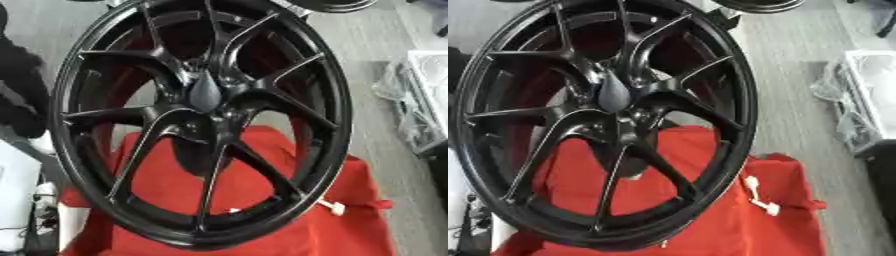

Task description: Pull the pin out of the wheel hub.

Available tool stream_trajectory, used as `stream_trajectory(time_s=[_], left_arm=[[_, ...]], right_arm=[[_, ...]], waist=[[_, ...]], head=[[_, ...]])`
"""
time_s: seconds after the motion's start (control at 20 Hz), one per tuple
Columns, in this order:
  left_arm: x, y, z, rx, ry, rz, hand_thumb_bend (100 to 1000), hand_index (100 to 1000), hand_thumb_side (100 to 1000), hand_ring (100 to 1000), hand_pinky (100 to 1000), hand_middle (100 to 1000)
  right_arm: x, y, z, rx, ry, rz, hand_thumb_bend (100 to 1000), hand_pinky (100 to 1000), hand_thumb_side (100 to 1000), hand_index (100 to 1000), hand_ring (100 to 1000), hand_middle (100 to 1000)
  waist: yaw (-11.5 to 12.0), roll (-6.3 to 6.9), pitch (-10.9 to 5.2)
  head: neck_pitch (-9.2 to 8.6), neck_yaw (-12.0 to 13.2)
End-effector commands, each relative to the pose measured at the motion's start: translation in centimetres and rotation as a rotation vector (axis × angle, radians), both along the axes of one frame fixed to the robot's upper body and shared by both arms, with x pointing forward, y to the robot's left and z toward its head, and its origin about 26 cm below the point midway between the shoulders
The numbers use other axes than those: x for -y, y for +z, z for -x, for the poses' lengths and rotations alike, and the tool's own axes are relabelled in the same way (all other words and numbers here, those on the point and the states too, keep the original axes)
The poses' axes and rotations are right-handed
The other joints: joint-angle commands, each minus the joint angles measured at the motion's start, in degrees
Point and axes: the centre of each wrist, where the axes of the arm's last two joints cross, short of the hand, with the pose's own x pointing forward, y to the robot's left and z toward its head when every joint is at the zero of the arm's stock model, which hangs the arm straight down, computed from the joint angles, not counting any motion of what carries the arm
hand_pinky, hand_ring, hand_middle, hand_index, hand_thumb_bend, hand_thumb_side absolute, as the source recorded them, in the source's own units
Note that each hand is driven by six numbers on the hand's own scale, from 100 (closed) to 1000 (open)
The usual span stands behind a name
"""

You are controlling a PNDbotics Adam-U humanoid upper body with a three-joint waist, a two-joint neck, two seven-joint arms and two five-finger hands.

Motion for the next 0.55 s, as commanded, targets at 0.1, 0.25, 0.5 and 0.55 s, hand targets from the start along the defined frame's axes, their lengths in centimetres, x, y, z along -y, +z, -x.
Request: stream_trajectory(time_s=[0.1, 0.25, 0.5, 0.55], left_arm=[[1.2, 1.5, -0.2, 0.039, -0.060, -0.015, 100, 824, 751, 838, 880, 846], [2.1, 1.7, -0.6, 0.042, -0.101, -0.006, 100, 825, 753, 837, 879, 846], [3.4, 2.0, -1.1, 0.046, -0.152, 0.007, 100, 828, 754, 837, 879, 850], [3.5, 2.0, -1.2, 0.048, -0.157, 0.010, 100, 830, 754, 839, 880, 855]], right_arm=[[-0.9, 2.1, -0.9, 0.139, 0.086, 0.008, 100, 799, 200, 772, 729, 638], [-1.7, 2.5, -1.6, 0.189, 0.111, -0.025, 100, 793, 224, 759, 707, 623], [-2.4, 2.6, -2.4, 0.216, 0.132, -0.056, 100, 794, 280, 752, 706, 619], [-2.5, 2.6, -2.5, 0.221, 0.137, -0.059, 100, 794, 300, 755, 715, 627]], waist=[[0.18, 0.37, -0.67], [0.39, 0.68, -0.58], [0.61, 0.99, -0.33], [0.65, 1.03, -0.27]], head=[[-0.86, -0.06], [-1.14, 0.09], [-1.35, 0.44], [-1.42, 0.51]])
